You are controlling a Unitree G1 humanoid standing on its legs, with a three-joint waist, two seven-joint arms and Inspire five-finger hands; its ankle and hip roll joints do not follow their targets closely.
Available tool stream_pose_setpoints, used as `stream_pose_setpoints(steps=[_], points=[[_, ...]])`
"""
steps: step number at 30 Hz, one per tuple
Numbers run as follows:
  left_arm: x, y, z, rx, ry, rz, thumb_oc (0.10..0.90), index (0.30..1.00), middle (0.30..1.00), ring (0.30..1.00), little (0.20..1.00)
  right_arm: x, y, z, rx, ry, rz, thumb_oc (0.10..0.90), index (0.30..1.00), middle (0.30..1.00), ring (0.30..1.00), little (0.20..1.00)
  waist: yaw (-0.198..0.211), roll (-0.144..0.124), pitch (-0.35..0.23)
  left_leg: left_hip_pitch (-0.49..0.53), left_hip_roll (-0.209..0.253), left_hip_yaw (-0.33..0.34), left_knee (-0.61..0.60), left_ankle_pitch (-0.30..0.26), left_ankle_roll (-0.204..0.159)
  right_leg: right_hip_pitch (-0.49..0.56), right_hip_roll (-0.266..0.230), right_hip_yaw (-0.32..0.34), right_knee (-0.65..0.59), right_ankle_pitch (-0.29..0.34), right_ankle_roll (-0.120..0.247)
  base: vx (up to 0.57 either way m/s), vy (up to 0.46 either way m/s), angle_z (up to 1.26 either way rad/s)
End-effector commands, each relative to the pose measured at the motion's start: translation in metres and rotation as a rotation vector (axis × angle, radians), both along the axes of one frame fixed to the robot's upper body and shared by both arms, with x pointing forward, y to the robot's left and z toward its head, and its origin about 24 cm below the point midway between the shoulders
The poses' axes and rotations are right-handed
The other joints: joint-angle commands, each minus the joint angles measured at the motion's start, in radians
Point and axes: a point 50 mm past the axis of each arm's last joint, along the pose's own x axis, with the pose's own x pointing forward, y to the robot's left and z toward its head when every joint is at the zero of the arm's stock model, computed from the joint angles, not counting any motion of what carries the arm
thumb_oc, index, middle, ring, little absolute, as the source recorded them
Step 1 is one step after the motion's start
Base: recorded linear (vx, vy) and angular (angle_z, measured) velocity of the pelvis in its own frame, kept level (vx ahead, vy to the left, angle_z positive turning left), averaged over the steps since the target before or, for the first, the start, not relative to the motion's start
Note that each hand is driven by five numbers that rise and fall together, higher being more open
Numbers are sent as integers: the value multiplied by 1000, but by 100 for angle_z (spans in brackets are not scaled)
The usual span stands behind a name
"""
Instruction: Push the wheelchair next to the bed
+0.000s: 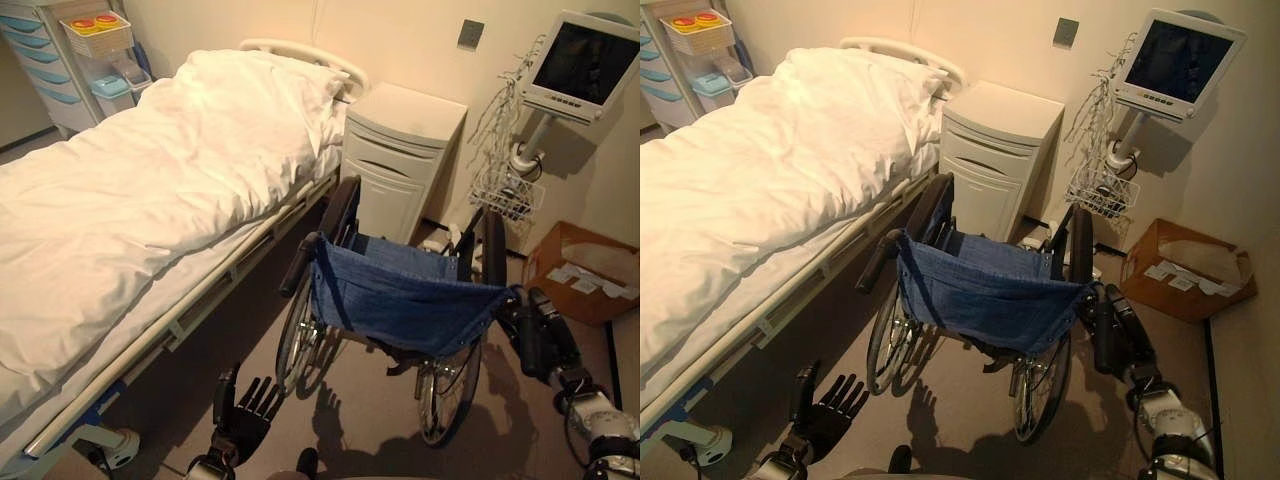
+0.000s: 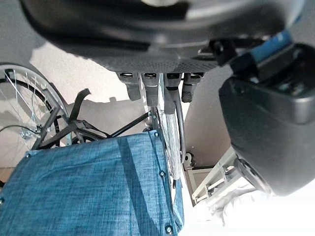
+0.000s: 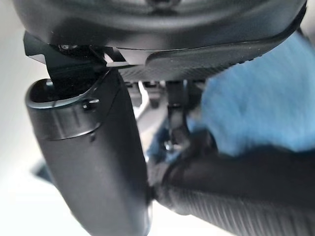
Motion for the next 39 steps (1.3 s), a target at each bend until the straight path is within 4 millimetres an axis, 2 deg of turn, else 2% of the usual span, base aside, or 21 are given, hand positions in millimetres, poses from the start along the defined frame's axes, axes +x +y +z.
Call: stream_pose_setpoints(steps=[1,3,4,6,10,12,14,15,17,18,22,23,25,27,29,31,32,34,36,38,39], points=[[39,-10,17,13,-176,-33,800,900,900,900,900,-19,-6,-11,-848,454,47,800,900,900,900,900,59,26,27,96,-23,1,6,-87,0,-106,-53,48,95,193,67,0,0,0],[40,-12,18,11,-176,-29,800,900,900,900,900,-8,5,-2,-1069,464,95,800,900,900,900,900,55,27,30,95,-23,1,7,-87,2,-110,-55,50,101,193,68,0,0,0],[40,-15,18,6,-173,-24,800,900,900,900,900,0,19,4,-1297,458,187,800,900,900,900,900,53,31,31,94,-24,1,7,-85,4,-113,-55,51,103,193,68,-17,32,-6],[39,-16,19,3,-171,-20,800,900,900,900,900,1,31,5,-1504,460,246,800,900,900,900,900,49,34,30,94,-24,0,8,-87,7,-114,-55,54,106,190,68,-7,16,-3],[36,-16,19,-5,-169,-7,800,900,900,900,900,-4,42,6,-1624,402,135,800,900,900,900,900,43,40,25,91,-21,5,9,-88,9,-114,-53,57,104,179,68,-6,19,12],[36,-17,19,-7,-170,-4,800,900,900,900,900,-10,39,0,-1540,446,87,800,900,900,900,900,41,41,23,90,-21,8,9,-89,10,-114,-51,58,103,176,66,-6,23,11],[36,-16,20,-14,-175,8,800,900,900,900,900,-32,35,-27,-1230,567,-3,800,900,900,900,900,35,44,23,91,-18,13,9,-92,9,-114,-50,61,104,172,67,-2,21,9],[36,-16,20,-15,-175,9,800,900,900,900,900,-36,36,-31,-1195,579,-10,800,900,900,900,900,35,44,24,91,-18,14,9,-92,9,-114,-50,62,104,171,67,9,10,5],[35,-17,19,-16,-169,8,800,900,900,900,900,-57,42,-59,-966,656,-35,800,900,900,900,900,35,46,26,95,-18,12,9,-94,11,-112,-49,64,105,170,67,14,5,5],[35,-17,19,-14,-168,5,800,900,900,900,900,-59,44,-62,-951,657,-27,800,900,900,900,900,35,47,26,95,-18,11,9,-94,11,-112,-49,64,106,171,67,17,-1,10],[33,-20,15,9,-155,-30,800,900,900,900,900,-73,67,-91,-599,717,-9,800,900,900,900,900,39,51,30,100,-20,7,10,-94,13,-108,-47,66,104,170,63,18,4,12],[31,-21,13,22,-143,-44,800,900,900,900,900,-81,79,-104,-355,726,-41,800,900,900,900,900,39,54,30,102,-20,6,10,-94,13,-106,-45,67,105,168,61,24,10,13],[29,-25,9,33,-124,-67,800,900,900,900,900,-87,94,-114,-175,694,-24,800,900,900,900,900,40,58,30,103,-21,3,10,-94,14,-103,-45,66,104,167,59,17,7,6],[25,-30,5,35,-101,-88,800,900,900,900,900,-88,108,-119,-67,637,3,800,900,900,900,900,39,64,29,103,-21,2,11,-93,14,-104,-44,67,105,165,58,0,0,0],[23,-33,3,35,-84,-98,800,900,900,900,900,-87,113,-120,-106,620,30,800,900,900,900,900,36,66,26,102,-21,4,11,-94,14,-107,-43,67,106,164,58,6,9,-3],[21,-37,1,33,-68,-97,800,900,900,900,900,-80,114,-114,-268,598,85,800,900,900,900,900,32,69,25,101,-22,6,11,-93,15,-109,-43,69,107,165,59,5,9,-4],[21,-40,1,34,-59,-97,800,900,900,900,900,-68,116,-104,-408,520,135,800,900,900,900,900,27,70,28,100,-23,7,12,-92,15,-112,-44,70,110,169,60,-21,15,7],[20,-43,2,36,-61,-93,800,900,900,900,900,-45,125,-82,-519,406,134,800,900,900,900,900,17,70,35,97,-24,7,14,-91,17,-119,-45,77,115,173,61,-34,19,4],[15,-47,2,48,-65,-88,800,900,900,900,900,-24,139,-43,-629,191,130,800,900,900,900,900,-2,70,42,93,-24,12,13,-89,21,-128,-44,85,120,177,61,-37,23,-9],[10,-48,2,51,-69,-77,800,900,900,900,900,-18,146,-19,-665,45,141,800,900,900,900,900,-13,70,43,91,-25,17,13,-89,26,-132,-42,91,120,176,61,-25,16,-13],[7,-47,2,52,-69,-64,800,900,900,900,900,-15,150,3,-711,-100,144,800,900,900,900,900,-22,69,43,90,-25,21,13,-90,29,-136,-40,96,120,174,61,-14,9,-16]])
